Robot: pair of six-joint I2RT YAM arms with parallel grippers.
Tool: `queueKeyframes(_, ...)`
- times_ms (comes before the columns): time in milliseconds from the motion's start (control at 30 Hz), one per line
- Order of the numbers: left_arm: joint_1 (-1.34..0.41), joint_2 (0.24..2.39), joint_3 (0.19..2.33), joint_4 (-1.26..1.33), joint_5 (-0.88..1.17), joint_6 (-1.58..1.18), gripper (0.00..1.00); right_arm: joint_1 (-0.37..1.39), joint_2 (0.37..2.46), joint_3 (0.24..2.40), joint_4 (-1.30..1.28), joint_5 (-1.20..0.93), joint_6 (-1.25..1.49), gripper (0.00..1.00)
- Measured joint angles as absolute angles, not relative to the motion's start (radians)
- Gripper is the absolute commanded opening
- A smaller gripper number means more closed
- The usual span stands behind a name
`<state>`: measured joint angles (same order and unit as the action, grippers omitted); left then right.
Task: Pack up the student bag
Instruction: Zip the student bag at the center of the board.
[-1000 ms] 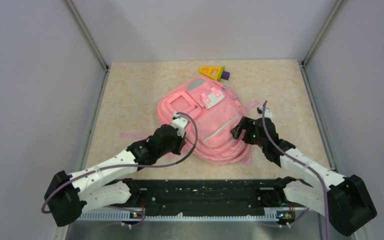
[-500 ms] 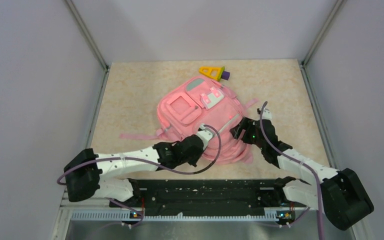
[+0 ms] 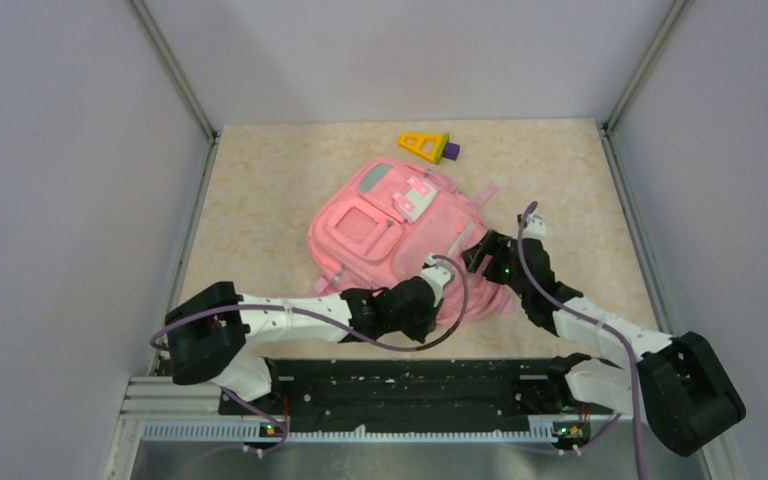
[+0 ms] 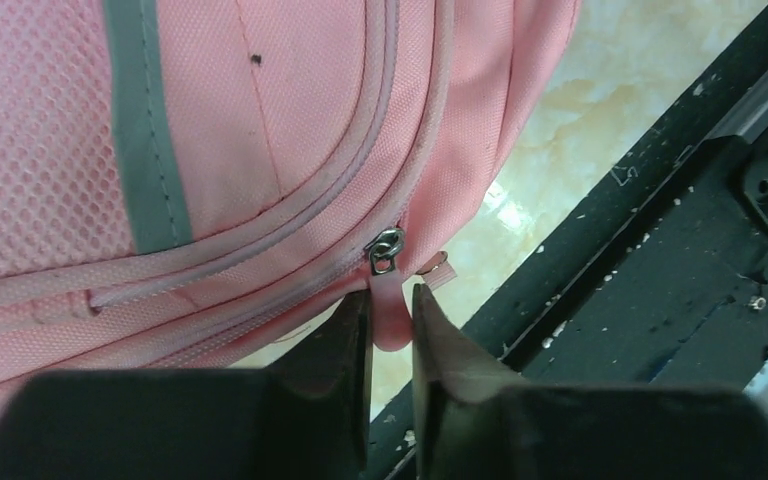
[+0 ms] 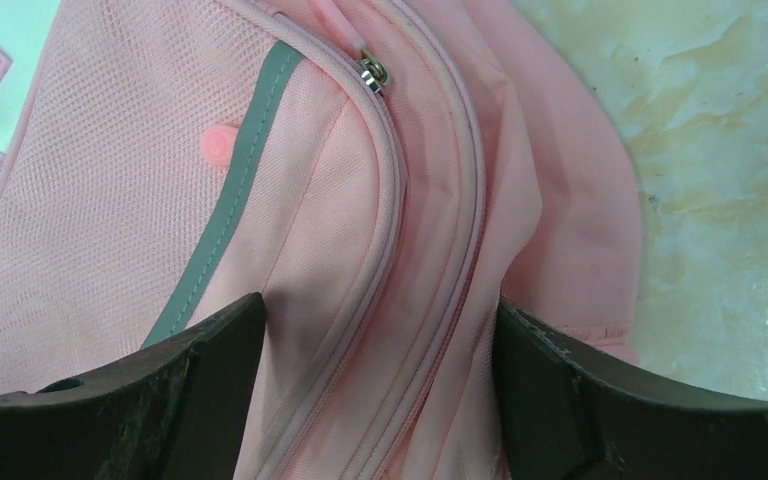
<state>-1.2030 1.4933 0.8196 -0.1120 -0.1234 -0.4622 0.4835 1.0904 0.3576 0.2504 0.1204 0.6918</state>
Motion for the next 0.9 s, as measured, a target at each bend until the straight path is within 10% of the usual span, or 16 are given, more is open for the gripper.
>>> queueKeyframes(167,-1.222,1.468,0.816,-0.096,-0.118,-0.507,0.79,0.490,1.047,0.358,0.206,0.130,0.683,0.82)
queueKeyframes(900,-0.981,0.839,0.522,-0.148,-0.249,-0.811,0.87,0.736,0.708,0.460,-0.368,0.141,0.664,0.70)
